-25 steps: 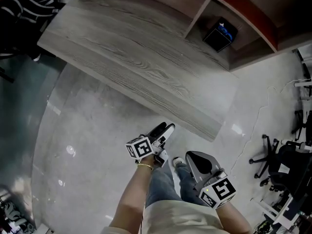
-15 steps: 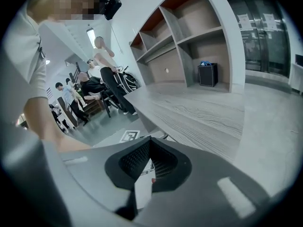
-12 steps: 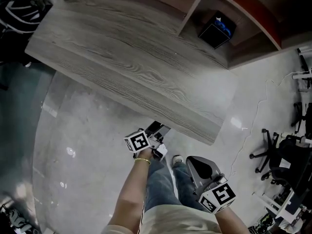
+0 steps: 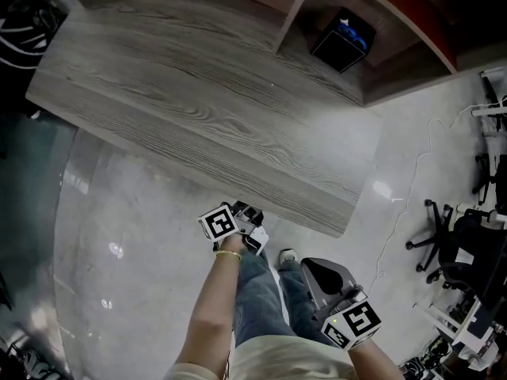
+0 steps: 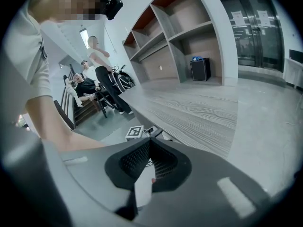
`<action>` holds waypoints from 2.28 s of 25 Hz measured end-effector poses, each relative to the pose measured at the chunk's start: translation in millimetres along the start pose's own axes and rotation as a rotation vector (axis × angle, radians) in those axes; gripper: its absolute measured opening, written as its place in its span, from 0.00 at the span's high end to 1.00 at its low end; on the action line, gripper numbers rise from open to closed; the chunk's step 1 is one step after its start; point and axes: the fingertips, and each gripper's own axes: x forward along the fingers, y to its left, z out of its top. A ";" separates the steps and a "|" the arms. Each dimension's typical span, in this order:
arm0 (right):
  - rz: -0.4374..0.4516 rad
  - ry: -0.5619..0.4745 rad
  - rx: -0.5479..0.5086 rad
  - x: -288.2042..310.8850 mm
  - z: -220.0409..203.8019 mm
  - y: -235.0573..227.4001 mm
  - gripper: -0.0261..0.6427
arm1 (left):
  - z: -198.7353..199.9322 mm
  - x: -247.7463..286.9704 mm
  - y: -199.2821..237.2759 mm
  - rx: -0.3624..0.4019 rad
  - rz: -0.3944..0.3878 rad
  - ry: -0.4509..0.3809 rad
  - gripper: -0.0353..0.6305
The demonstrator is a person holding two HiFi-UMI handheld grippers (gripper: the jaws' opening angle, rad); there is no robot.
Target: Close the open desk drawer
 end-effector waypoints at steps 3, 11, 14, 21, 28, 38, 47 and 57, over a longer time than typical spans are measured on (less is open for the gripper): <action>-0.008 -0.003 0.009 -1.3 -1.0 -3.5 0.95 | -1.2 4.6 -4.6 -0.043 -0.046 0.009 0.04; -0.008 0.008 0.025 0.0 -7.1 -4.8 0.95 | 1.6 8.8 0.7 0.026 -0.076 0.086 0.04; -0.004 0.009 0.026 1.8 -7.7 -4.9 0.95 | 0.9 9.9 1.0 0.032 -0.082 0.100 0.04; 0.007 0.010 0.026 5.5 -10.5 2.6 0.95 | 0.2 8.5 -1.0 0.013 -0.076 0.084 0.04; 0.002 0.002 0.025 4.4 -9.0 3.1 0.95 | 0.5 8.3 -2.3 0.014 -0.080 0.083 0.07; 0.005 0.001 0.023 3.4 -13.8 4.5 0.95 | 1.6 5.2 -3.2 0.027 -0.106 0.059 0.13; 0.009 0.000 0.017 -0.1 -16.0 6.9 0.95 | -0.6 -1.9 -2.0 0.012 -0.102 0.028 0.16; 0.017 0.003 0.012 0.0 -16.2 5.9 0.95 | -1.1 -5.3 -3.1 0.026 -0.116 0.030 0.17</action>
